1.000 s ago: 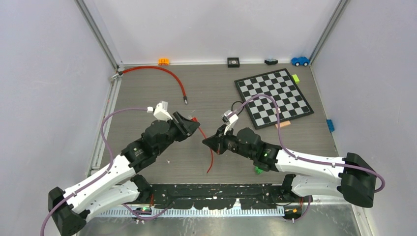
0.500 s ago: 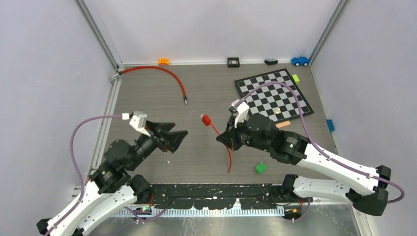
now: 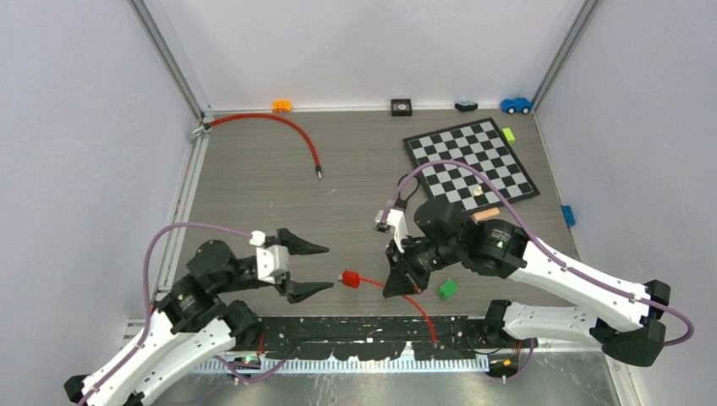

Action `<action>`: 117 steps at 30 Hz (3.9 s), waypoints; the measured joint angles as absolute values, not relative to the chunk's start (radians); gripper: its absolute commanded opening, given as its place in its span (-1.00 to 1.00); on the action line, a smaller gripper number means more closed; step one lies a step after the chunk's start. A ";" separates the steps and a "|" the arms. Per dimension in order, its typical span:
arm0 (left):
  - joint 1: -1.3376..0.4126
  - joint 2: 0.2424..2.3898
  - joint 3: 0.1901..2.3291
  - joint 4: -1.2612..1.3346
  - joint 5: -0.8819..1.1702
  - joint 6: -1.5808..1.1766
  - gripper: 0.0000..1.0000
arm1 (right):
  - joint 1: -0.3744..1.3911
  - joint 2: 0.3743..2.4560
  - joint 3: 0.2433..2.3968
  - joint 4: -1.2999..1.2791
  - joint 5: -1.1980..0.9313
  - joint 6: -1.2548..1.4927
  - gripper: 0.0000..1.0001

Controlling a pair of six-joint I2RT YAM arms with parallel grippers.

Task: Lock with the key
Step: Pick up the lock from the center of the board.

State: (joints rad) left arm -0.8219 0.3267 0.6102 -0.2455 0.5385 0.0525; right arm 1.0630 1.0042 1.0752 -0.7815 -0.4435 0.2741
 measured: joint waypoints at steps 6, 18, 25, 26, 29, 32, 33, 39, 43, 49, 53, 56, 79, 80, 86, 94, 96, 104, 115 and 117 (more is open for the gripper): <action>-0.822 0.471 0.647 -0.323 0.698 0.135 0.34 | 1.063 1.042 1.109 -0.842 -0.536 0.218 -0.98; -0.822 0.558 0.647 -0.243 0.783 -0.008 0.40 | 1.063 1.055 1.119 -0.853 -0.553 0.193 -0.98; -0.822 0.647 0.647 -0.236 0.790 -0.078 0.40 | 1.064 1.055 1.119 -0.846 -0.537 0.189 -0.98; -0.822 0.659 0.647 -0.236 0.790 -0.081 0.40 | 1.064 1.055 1.119 -0.844 -0.536 0.189 -0.98; -0.822 0.690 0.647 -0.236 0.790 -0.091 0.36 | 1.065 1.055 1.119 -0.834 -0.537 0.189 -0.98; -0.822 0.717 0.647 -0.236 0.798 -0.095 0.21 | 1.065 1.055 1.119 -0.828 -0.537 0.186 -0.98; -0.822 0.728 0.647 -0.236 0.811 -0.093 0.12 | 1.065 1.055 1.119 -0.826 -0.537 0.185 -0.98; -0.822 0.800 0.682 -0.285 0.883 -0.040 -0.01 | 1.065 1.066 1.118 -0.825 -0.537 0.178 -0.98; -0.822 0.837 0.736 -0.351 0.911 0.021 -0.01 | 1.065 1.075 1.118 -0.825 -0.537 0.167 -0.98; -0.823 0.880 0.792 -0.450 0.926 0.111 0.05 | 1.065 1.094 1.118 -0.829 -0.537 0.154 -0.98; -0.823 0.909 0.818 -0.520 0.927 0.165 0.09 | 1.065 1.100 1.118 -0.832 -0.537 0.151 -0.98; -0.823 0.914 0.819 -0.549 0.926 0.187 0.13 | 1.065 1.100 1.118 -0.832 -0.537 0.152 -0.98; -0.831 0.963 0.828 -0.566 0.925 0.218 -0.17 | 1.065 1.100 1.118 -0.823 -0.512 0.161 -0.98; -0.831 0.963 0.828 -0.566 0.925 0.218 -0.19 | 1.065 1.100 1.118 -0.823 -0.511 0.162 -0.98; -0.832 0.967 0.828 -0.567 0.928 0.218 -0.92 | 1.065 1.100 1.118 -0.823 -0.510 0.164 -0.98; -0.834 1.019 0.868 -0.620 0.916 0.228 -1.00 | 1.065 1.095 1.118 -0.825 -0.474 0.180 -0.65; -0.834 1.019 0.873 -0.618 0.904 0.228 -1.00 | 1.066 1.080 1.118 -0.822 -0.437 0.191 -0.43; -0.836 0.938 0.847 -0.529 0.792 0.156 -1.00 | 1.067 0.904 1.077 -0.749 -0.279 0.212 0.07; -0.836 0.863 0.830 -0.551 0.733 0.151 -1.00 | 1.067 0.860 1.076 -0.839 -0.186 0.157 0.12; -0.836 0.862 0.834 -0.574 0.733 0.162 -1.00 | 1.067 0.865 1.072 -0.859 -0.168 0.138 0.11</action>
